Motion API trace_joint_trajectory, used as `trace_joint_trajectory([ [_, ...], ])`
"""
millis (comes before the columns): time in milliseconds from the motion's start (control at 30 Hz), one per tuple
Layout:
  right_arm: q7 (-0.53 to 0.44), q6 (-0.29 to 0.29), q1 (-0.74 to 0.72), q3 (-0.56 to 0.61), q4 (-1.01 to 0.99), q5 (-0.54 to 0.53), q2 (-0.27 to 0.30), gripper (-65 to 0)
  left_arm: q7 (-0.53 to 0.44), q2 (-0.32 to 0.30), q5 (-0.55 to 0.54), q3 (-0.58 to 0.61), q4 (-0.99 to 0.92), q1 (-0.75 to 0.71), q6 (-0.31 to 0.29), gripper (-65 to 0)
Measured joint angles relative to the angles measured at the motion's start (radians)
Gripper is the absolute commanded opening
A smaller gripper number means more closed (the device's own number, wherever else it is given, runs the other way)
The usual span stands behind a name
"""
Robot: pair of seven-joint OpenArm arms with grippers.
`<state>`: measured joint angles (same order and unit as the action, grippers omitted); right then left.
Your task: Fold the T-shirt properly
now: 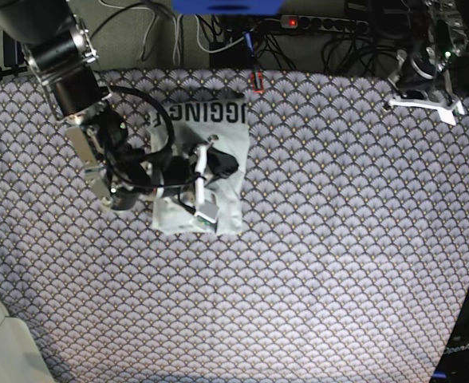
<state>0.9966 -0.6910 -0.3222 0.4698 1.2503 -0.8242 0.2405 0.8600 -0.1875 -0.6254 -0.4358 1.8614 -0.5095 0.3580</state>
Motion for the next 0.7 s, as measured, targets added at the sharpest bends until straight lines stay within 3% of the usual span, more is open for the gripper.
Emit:
trace_joint_trajectory([
  [133,0.061,0.002,0.016,-0.039,0.182,-0.009,0.020,-65.0,-0.006,-0.031,-0.002,0.001,0.004,0.004,-0.002,-64.8],
  [300,0.224,-0.001,0.114,-0.170,0.447,-0.016,0.040,-65.0,0.001,-0.039,-0.004,0.001,0.088,-0.034,-0.006,-64.8],
  [367,0.270,0.000,0.163,-0.235,0.544,-0.011,0.046,-65.0,0.008,-0.087,-0.012,0.012,0.091,-0.062,-0.006,-64.8],
  [467,0.299,-0.001,0.295,-0.328,0.668,-0.021,0.070,-65.0,-0.005,-0.160,-0.003,0.031,0.091,-0.096,-0.014,-64.8],
  [533,0.307,-0.004,0.422,-0.412,0.708,-0.016,0.073,-65.0,-0.001,-0.198,-0.008,0.044,0.092,-0.131,-0.070,-64.8],
  [700,0.292,-0.003,0.659,-0.654,0.721,-0.002,0.073,-65.0,0.001,-0.228,0.008,0.088,0.089,-0.230,-0.119,-64.8],
])
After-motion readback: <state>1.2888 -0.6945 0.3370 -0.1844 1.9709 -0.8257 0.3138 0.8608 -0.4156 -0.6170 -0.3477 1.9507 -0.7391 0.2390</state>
